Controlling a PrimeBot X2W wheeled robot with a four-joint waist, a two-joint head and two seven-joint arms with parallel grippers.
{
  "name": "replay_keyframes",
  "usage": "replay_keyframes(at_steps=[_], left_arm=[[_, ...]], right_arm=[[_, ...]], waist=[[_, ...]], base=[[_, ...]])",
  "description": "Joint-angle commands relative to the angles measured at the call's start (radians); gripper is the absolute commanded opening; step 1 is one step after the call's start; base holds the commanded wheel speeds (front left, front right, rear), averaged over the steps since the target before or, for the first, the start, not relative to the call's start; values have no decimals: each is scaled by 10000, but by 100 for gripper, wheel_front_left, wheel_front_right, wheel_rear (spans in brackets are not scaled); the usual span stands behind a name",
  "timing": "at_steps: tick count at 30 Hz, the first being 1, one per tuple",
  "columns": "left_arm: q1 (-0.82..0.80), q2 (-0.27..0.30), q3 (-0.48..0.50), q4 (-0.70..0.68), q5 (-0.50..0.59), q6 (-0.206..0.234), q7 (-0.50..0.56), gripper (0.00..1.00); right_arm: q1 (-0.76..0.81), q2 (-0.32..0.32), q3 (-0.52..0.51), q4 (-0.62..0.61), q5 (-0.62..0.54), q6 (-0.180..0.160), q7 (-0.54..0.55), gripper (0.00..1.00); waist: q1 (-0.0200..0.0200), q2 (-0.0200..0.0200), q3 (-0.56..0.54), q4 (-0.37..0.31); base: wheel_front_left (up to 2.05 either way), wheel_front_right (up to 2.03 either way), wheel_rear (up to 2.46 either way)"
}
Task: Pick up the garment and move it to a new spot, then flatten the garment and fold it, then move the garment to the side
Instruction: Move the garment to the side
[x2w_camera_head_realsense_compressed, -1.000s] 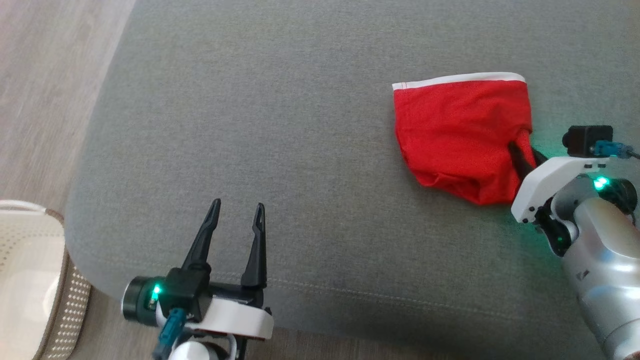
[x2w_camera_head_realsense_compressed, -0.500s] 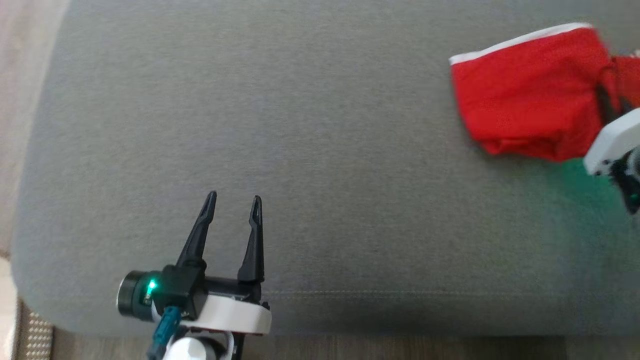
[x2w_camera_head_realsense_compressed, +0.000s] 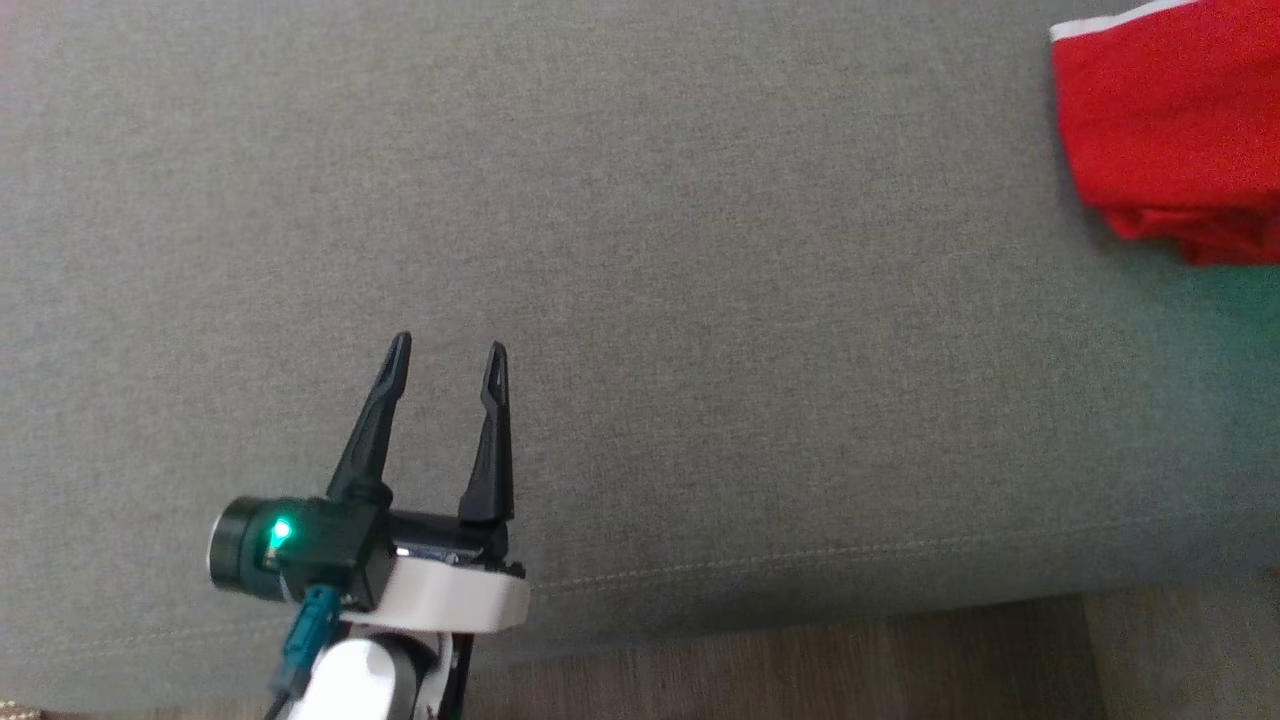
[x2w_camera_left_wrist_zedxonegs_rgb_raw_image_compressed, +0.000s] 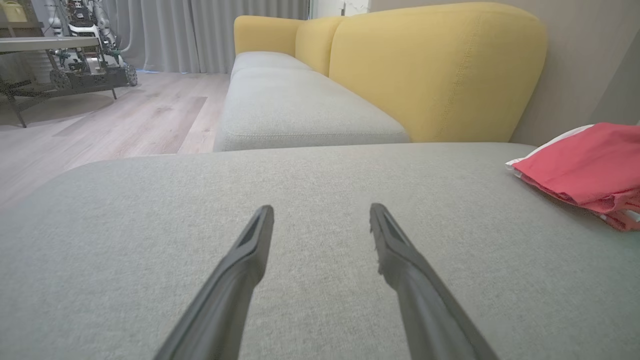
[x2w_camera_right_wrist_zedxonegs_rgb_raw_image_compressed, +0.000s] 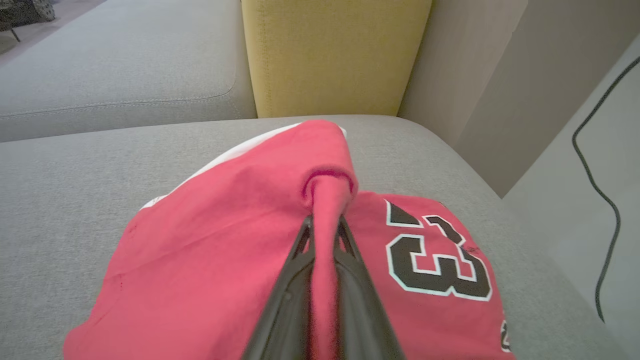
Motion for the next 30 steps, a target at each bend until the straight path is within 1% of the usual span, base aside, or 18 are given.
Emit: replay_keyframes(at_steps=[1,6,8,14,15,16,17,18,19,20,22,23,25,27,30], left_arm=[[-343,-43,388,-421,108,-17,-122,100],[-416,-43,440,-533,150,-70,-122,100],[-427,-43,446,-551,151,-83,-122,100],[-449,-43,470,-583,130,-92,-122,100],[-453,-43,466,-588,125,-91,-122,100],[-459,-43,461,-587,117,-90,-122,100],[-462,-43,459,-578,107,-85,-122,100],[-461,-43,464,-568,94,-76,-122,100],[-457,-43,470,-560,83,-66,-122,100],[-457,-43,470,-560,83,-66,-122,100],[-448,-43,477,-549,56,-52,-122,100],[-443,-43,474,-541,38,-46,-122,100],[-430,-43,483,-517,31,-29,-122,100],[-376,-43,509,-482,21,20,-122,100],[-256,-43,563,-417,-36,156,-122,100]], right_arm=[[-204,-334,-9,-241,-143,-4,-141,0],[-336,-619,-544,-138,-607,-4,-267,0],[-357,-601,-657,-119,-822,-4,-246,0],[-448,-792,-1467,15,-1939,-4,-370,0],[-463,-800,-1671,51,-2142,-4,-387,18],[-465,-815,-1860,86,-2392,-4,-400,34],[-459,-822,-2047,113,-2664,-4,-410,47],[-447,-791,-2264,136,-2909,-4,-416,78],[-436,-763,-2514,143,-3151,-4,-423,100],[-436,-763,-2514,143,-3151,-4,-423,100],[-378,-665,-3020,9,-3736,-4,-458,100],[-256,-565,-3532,-298,-4401,-4,-501,100],[-50,-276,-3984,-840,-5129,-4,-541,100],[265,424,-4328,-1536,-5679,-4,-566,100],[951,1756,-4406,-2648,-6024,-4,-589,100]], waist=[[-1,0,83,-54],[-1,0,249,-57],[-1,0,283,-45],[-1,0,330,25],[-1,0,329,37],[-1,0,323,49],[-1,0,312,58],[-1,0,292,60],[-1,0,272,60],[-1,0,272,60],[-1,0,224,66],[-1,0,170,82],[-1,0,73,100],[-1,0,-89,105],[-1,0,-439,146]], base=[[0,0,0],[0,0,0],[0,0,0],[0,0,0],[0,0,0],[0,0,0],[0,0,0],[0,0,0],[0,0,0],[0,0,0],[0,0,0],[0,0,0],[0,0,0],[0,0,0],[0,0,0]])
